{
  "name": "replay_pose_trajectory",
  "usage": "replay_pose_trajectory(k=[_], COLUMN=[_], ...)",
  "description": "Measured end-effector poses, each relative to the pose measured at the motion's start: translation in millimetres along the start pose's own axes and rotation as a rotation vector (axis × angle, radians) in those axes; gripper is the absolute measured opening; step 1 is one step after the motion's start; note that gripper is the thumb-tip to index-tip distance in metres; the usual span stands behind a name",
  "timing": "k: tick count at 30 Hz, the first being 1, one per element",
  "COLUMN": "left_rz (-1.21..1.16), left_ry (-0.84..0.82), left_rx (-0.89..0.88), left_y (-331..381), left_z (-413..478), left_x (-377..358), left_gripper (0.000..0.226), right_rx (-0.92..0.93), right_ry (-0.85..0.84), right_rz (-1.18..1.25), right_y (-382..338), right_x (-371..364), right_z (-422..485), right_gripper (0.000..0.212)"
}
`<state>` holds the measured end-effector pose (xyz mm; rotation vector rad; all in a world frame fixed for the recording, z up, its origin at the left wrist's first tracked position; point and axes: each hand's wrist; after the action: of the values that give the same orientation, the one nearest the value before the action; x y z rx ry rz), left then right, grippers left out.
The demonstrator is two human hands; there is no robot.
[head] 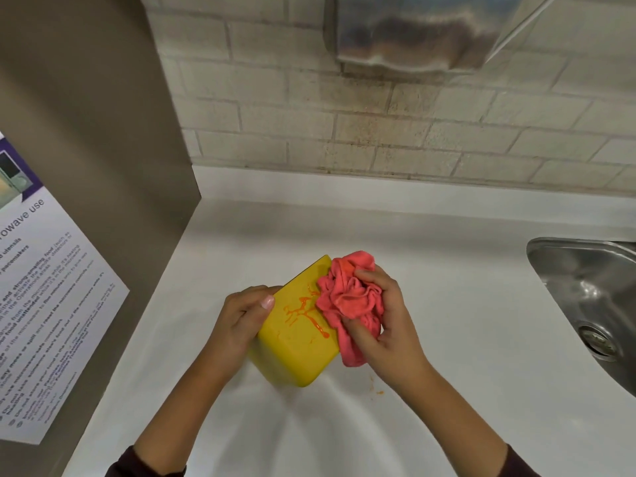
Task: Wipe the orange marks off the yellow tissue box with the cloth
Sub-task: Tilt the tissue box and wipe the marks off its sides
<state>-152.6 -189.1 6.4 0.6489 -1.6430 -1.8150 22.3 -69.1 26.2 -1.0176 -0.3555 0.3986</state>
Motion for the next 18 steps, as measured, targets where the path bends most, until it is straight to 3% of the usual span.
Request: replay_pose_trajectory(k=[5, 8, 13, 18], left_rz=[0.029, 0.033, 0.033, -0.033], left_ry=[0.016, 0.037, 0.069, 0.095], left_rx=[-0.010, -0.006, -0.006, 0.012], left_y=[-1, -5, -11, -9], left_z=[1, 1, 0, -2], left_x=[3, 4, 4, -2], left_gripper=[0.035, 0.037, 0.041, 0.038], right_rx=[-0.089, -0.120, 0.173, 0.308], right_ry=[0.201, 0.240, 0.082, -0.031], right_rz=[0.024, 0.013, -0.087, -0.139], right_y=[-4, -4, -3, 4], right_x=[-22, -30, -32, -17], right_z=[4, 9, 12, 13], right_gripper=[0.041, 0.032, 0.031, 0.027])
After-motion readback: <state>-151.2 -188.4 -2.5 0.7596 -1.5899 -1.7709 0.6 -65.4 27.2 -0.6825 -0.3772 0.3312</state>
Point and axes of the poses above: each hand's wrist, its own z-axis towards the middle knuckle, its own x-axis out of the back of the hand, y = z × x, and after that the axes turned 15 degrees about y, right-handed
